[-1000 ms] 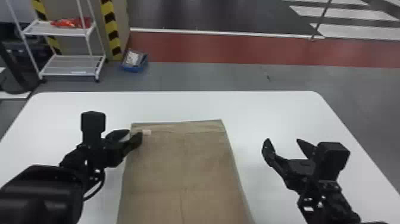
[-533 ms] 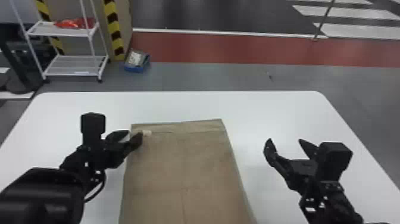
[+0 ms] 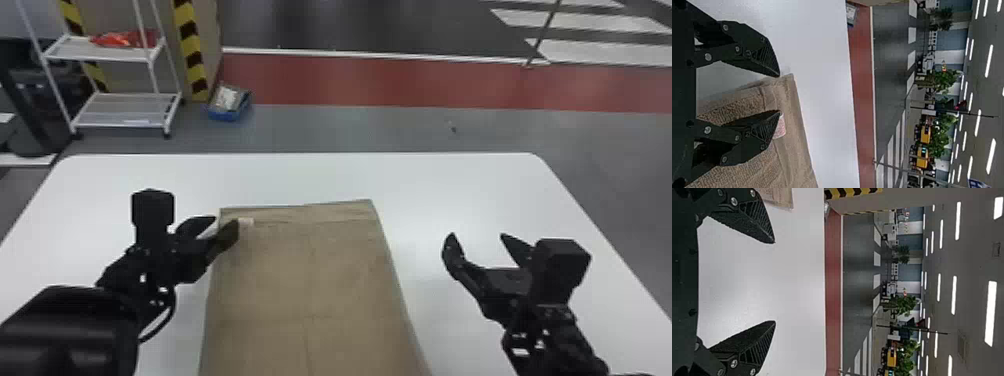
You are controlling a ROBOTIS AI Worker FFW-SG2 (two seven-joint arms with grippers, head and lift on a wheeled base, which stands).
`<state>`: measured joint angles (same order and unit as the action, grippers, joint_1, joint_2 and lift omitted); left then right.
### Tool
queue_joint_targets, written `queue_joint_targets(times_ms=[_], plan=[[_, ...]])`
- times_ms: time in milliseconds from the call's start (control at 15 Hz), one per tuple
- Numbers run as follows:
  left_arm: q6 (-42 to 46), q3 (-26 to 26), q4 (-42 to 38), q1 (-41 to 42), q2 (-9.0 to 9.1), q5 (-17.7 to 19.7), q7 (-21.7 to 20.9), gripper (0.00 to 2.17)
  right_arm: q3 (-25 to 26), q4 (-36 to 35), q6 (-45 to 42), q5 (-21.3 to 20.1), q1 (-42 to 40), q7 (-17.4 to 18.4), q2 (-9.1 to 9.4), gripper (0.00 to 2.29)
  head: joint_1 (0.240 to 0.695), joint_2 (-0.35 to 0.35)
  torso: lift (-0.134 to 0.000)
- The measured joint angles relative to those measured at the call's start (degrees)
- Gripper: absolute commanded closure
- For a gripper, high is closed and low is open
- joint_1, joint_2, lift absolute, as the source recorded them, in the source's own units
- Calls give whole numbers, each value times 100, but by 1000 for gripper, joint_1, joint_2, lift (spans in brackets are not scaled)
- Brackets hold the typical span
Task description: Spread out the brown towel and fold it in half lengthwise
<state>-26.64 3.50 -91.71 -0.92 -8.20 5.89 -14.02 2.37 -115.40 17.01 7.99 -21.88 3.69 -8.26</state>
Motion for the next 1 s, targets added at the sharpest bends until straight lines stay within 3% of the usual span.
queue_joint_targets(times_ms=[733, 867, 1000], plan=[[-4, 55, 108, -72, 3, -44, -4, 667, 0, 12, -5, 7, 9, 0, 0, 167, 695, -94, -125], [-30, 65, 109, -75, 3, -63, -12, 1075, 0, 10, -5, 7, 9, 0, 0, 167, 695, -95, -125], [-74, 68, 109, -75, 3, -78, -27, 1079, 0, 2, -1, 7, 5, 0, 0, 167, 695, -95, -125]])
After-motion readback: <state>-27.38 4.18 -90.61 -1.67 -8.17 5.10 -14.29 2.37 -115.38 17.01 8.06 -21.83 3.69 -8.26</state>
